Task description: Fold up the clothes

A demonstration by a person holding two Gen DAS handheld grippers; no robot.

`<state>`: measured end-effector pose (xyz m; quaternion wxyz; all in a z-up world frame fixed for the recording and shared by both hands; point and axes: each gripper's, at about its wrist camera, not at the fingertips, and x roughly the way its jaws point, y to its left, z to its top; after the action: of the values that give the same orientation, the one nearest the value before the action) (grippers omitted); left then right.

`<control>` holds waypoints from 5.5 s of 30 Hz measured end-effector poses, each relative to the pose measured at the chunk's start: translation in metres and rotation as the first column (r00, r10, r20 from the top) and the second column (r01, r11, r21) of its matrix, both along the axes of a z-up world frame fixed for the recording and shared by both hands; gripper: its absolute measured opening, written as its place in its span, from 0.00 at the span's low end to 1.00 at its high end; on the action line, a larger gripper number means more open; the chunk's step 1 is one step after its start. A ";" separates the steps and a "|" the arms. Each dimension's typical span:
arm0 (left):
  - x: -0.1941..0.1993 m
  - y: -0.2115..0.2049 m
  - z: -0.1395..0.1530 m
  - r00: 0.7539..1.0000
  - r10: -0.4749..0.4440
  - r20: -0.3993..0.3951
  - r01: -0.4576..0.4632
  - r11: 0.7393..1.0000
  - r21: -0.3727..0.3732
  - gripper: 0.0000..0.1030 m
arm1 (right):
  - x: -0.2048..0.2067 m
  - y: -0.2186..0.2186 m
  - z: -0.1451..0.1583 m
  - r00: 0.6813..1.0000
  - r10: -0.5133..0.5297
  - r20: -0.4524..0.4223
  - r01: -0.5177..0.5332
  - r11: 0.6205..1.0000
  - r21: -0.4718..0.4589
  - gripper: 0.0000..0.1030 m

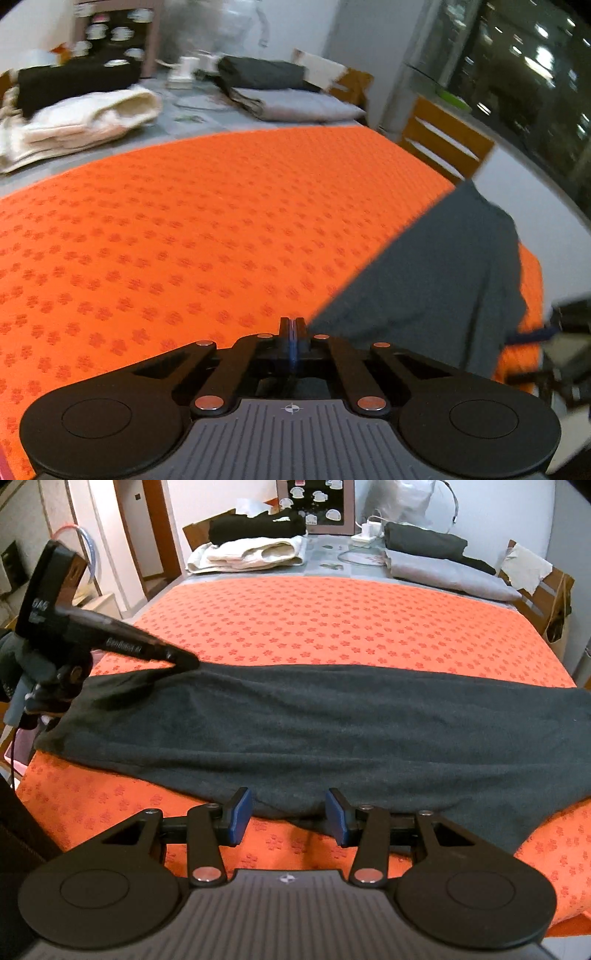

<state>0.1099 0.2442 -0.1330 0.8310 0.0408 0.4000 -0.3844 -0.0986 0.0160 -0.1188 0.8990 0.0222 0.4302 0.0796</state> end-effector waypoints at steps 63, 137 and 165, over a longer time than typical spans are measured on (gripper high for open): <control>0.009 -0.087 0.011 0.955 -0.279 0.098 0.277 0.960 0.040 0.02 | 0.006 -0.018 0.000 0.997 0.082 0.004 -0.081 0.995 -0.056 0.26; 0.000 -0.111 -0.001 0.745 -0.651 0.143 0.632 0.758 0.158 0.13 | 0.026 -0.010 -0.020 0.996 0.014 -0.088 -0.012 1.000 0.013 0.37; 0.001 -0.107 -0.005 0.814 -0.569 0.119 0.561 0.822 0.094 0.03 | 0.028 -0.007 -0.021 0.996 0.019 -0.092 -0.018 1.000 0.005 0.42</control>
<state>0.1108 0.1377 -0.1384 0.7044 0.2077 0.3200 -0.5987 -0.0702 0.0088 -0.1394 0.8773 0.0235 0.4713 0.0876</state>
